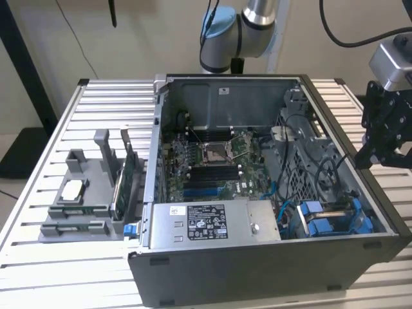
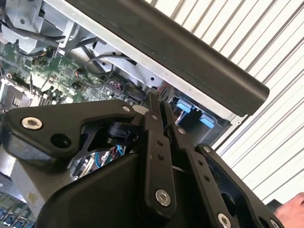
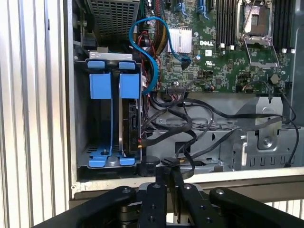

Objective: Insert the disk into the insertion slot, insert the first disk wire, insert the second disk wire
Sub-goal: 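Insert the second disk wire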

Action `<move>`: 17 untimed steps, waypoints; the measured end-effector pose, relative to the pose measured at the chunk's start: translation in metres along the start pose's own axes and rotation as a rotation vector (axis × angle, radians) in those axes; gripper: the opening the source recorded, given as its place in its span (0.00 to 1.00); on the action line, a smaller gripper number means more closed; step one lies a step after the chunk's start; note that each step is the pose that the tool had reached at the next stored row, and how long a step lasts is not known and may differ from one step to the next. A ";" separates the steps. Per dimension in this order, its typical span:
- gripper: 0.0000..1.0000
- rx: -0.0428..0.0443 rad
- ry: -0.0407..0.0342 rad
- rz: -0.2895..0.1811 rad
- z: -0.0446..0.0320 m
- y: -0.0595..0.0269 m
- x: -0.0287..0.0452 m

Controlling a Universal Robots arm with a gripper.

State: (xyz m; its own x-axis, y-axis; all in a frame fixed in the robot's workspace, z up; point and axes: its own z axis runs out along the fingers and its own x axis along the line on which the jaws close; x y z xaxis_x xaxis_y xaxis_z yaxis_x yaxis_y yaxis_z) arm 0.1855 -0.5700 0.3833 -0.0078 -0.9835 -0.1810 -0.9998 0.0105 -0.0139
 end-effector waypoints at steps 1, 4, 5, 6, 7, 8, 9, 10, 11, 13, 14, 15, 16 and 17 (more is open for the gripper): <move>0.16 0.0000 0.0001 0.000 0.0000 0.0000 0.0000; 0.16 0.0000 0.0001 0.000 0.0000 0.0000 0.0000; 0.16 0.0000 0.0001 0.000 0.0000 0.0001 0.0000; 0.16 0.0001 0.0000 0.000 0.0000 0.0003 0.0001; 0.16 0.0000 -0.0002 0.000 0.0000 0.0005 0.0001; 0.16 0.0000 -0.0001 0.000 -0.0002 0.0010 0.0000; 0.16 0.0000 0.0000 0.000 -0.0003 0.0016 -0.0001; 0.16 0.0000 0.0000 0.000 -0.0006 0.0024 -0.0001; 0.16 0.0000 -0.0001 0.000 -0.0009 0.0034 -0.0001; 0.16 0.0000 0.0000 0.000 -0.0020 0.0052 -0.0003; 0.16 0.0000 -0.0001 0.000 -0.0025 0.0060 -0.0004; 0.16 0.0000 -0.0001 0.000 -0.0030 0.0070 -0.0005; 0.16 0.0000 -0.0001 0.000 -0.0035 0.0079 -0.0005; 0.16 0.0000 0.0000 0.000 -0.0041 0.0088 -0.0007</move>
State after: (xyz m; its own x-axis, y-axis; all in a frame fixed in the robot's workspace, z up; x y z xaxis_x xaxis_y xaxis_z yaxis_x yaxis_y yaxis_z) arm 0.1767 -0.5700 0.3873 -0.0079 -0.9835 -0.1810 -0.9998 0.0105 -0.0139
